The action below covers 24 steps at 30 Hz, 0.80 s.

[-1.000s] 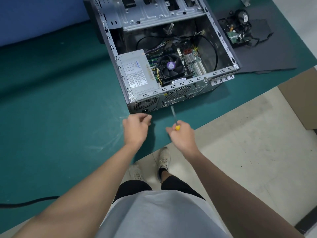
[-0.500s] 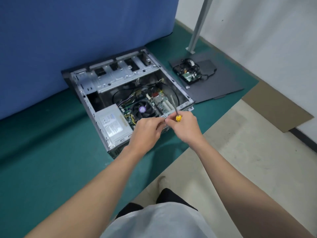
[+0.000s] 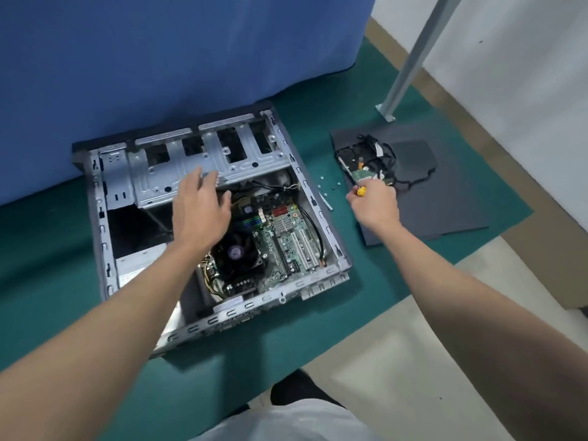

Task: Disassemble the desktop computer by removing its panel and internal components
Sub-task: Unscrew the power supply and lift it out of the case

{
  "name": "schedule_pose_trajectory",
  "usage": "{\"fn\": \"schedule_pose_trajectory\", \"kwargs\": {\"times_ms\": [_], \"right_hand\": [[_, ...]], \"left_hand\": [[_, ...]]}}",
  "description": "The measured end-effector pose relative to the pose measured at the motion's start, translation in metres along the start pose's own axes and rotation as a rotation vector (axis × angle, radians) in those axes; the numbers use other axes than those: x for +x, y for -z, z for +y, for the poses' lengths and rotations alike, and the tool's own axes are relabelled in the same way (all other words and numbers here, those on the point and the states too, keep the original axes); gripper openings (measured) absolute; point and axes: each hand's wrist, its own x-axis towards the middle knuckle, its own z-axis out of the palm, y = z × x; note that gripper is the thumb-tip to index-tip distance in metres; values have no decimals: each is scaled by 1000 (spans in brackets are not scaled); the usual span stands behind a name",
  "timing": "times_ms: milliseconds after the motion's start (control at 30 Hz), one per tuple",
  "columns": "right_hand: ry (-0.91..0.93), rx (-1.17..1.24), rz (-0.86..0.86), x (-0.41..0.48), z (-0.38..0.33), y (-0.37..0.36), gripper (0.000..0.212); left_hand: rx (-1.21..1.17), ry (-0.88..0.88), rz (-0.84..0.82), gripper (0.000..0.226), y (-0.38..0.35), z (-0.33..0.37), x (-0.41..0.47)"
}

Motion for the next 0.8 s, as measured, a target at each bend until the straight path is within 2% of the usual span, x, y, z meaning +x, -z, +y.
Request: {"fn": "schedule_pose_trajectory", "kwargs": {"times_ms": [100,233,400,567,800], "right_hand": [[22,-105,-83,37,5,-24,14],[42,-169,-123,75,2,-47,17],[85,-280,-148,109,-5,-68,21],[86,-395,-176,124,-6,-87,29],[25,-409,-235,127,-10,-92,34]], "left_hand": [[56,-10,18,38,-8,-11,22],[163,73,-72,48,-15,-28,38],[196,67,-70,53,-12,-37,41],[143,25,-51,44,0,-46,52],[109,15,10,38,-3,-50,52]]}}
